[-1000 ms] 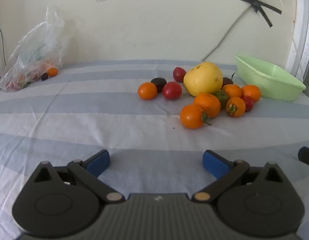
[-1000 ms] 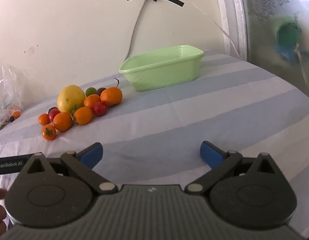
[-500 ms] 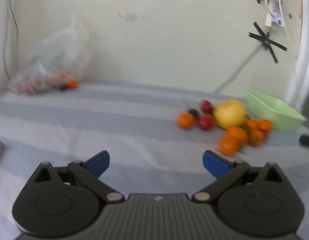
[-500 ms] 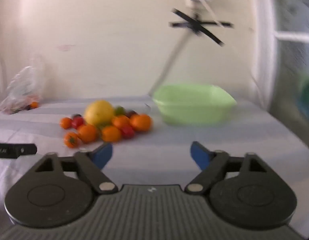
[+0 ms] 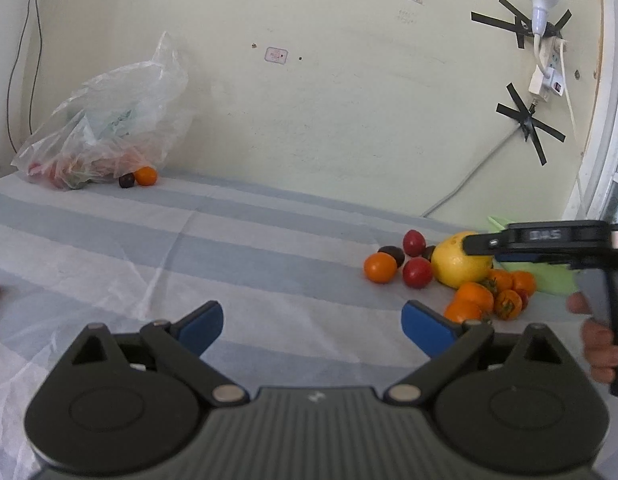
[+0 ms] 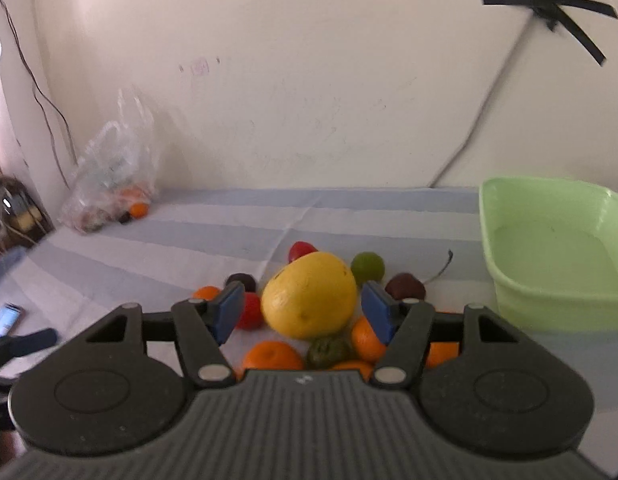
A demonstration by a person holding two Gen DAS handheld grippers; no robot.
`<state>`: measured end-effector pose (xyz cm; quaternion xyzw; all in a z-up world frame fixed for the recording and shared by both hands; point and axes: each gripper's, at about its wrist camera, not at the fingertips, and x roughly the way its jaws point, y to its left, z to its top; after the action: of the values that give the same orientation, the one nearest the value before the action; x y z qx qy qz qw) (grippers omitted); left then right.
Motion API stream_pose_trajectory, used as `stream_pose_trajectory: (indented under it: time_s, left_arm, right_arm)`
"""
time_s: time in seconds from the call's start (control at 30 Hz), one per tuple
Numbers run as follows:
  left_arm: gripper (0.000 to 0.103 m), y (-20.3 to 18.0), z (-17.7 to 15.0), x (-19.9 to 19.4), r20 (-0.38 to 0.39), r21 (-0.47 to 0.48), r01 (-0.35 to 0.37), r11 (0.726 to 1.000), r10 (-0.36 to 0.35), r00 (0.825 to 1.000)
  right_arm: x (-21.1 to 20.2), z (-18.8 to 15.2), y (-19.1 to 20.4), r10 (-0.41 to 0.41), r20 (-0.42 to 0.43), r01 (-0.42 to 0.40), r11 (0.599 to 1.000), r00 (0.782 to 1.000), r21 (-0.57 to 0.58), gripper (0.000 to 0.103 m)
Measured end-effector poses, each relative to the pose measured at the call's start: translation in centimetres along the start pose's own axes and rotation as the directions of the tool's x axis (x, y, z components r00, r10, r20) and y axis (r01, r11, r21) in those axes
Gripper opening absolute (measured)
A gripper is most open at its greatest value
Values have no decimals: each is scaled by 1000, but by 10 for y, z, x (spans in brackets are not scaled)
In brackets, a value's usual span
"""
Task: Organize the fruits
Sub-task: 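Close the right tool on the yellow lemon and lift it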
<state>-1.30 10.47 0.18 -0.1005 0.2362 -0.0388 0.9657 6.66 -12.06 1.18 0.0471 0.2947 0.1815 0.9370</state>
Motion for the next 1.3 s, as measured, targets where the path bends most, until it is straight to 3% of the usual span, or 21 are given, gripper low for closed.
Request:
stream_pose_trajectory:
  time_s: [0.13, 0.3, 0.43, 0.57, 0.67, 0.8, 0.83, 0.97, 1.03, 1.13, 1.23, 1.3]
  left_arm:
    - [97, 4, -2, -6, 29, -11, 9, 1000, -9, 1000]
    - [97, 5, -1, -13, 65, -14, 5, 1000, -4, 998]
    - [97, 13, 0, -18, 96, -57, 25, 998, -20, 995]
    - [97, 31, 1, -22, 121, -154, 82, 985, -64, 991]
    - [97, 48, 2, -22, 125, -247, 138, 959, -109, 986]
    - [97, 65, 2, -18, 119, -339, 181, 923, -149, 982]
    - [97, 67, 1, -17, 118, -348, 188, 918, -156, 981]
    - [97, 69, 0, -16, 118, -361, 201, 911, -169, 978]
    - [97, 68, 0, -15, 115, -358, 204, 911, -173, 978]
    - [97, 65, 0, -15, 113, -352, 212, 912, -184, 976]
    - [97, 63, 0, -16, 118, -343, 223, 913, -193, 974]
    - [97, 62, 0, -16, 117, -337, 230, 913, -202, 972]
  right_arm:
    - [19, 4, -4, 23, -80, -21, 999, 997, 29, 69]
    - [18, 5, 7, -16, -84, 11, 998, 996, -61, 65]
    - [10, 5, 23, -45, -53, 35, 982, 998, -186, 63]
    - [-10, 3, 52, -30, 19, 35, 941, 999, -337, 63]
    - [-24, -11, 85, 3, 34, 16, 840, 999, -542, 62]
    - [-32, -56, 129, 5, 98, 79, 554, 995, -829, 62]
    - [-32, -64, 135, 22, 94, 71, 503, 995, -862, 62]
    - [-23, -88, 150, 81, 49, 15, 374, 996, -927, 63]
    - [-14, -97, 154, 79, 102, 72, 314, 992, -947, 62]
    - [-2, -87, 151, 80, 87, 52, 370, 993, -927, 68]
    - [9, -65, 143, 86, 55, 5, 493, 995, -870, 78]
    - [15, -51, 134, 98, 13, -46, 577, 995, -815, 78]
